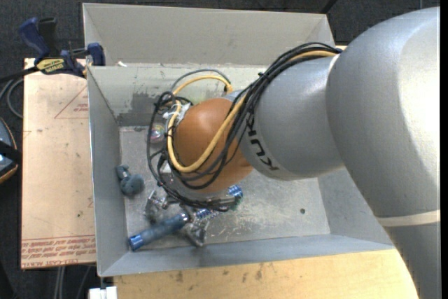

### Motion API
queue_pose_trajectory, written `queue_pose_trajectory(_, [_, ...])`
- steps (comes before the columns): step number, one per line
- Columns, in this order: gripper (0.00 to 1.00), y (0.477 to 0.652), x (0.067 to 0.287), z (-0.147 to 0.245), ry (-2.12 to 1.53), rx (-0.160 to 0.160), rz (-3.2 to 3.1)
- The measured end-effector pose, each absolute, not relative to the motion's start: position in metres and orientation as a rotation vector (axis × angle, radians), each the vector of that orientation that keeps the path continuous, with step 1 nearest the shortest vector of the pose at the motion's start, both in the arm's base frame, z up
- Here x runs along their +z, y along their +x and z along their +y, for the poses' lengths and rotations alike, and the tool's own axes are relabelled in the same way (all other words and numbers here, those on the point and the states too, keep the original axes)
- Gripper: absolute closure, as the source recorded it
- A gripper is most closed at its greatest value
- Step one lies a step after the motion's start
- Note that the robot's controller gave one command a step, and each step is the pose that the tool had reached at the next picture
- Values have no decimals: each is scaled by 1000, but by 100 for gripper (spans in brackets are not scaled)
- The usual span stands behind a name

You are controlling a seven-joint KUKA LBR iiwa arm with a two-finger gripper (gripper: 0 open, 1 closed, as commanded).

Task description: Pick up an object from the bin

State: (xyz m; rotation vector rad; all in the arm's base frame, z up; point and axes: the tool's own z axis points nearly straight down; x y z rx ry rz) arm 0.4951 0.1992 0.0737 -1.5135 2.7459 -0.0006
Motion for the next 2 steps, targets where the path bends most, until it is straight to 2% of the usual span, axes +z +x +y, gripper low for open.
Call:
queue_pose_trajectory(1, [100,498,76,200,-1500,3,2738])
queue_pose_trajectory(2, [100,506,238,190,-1492,0,2756])
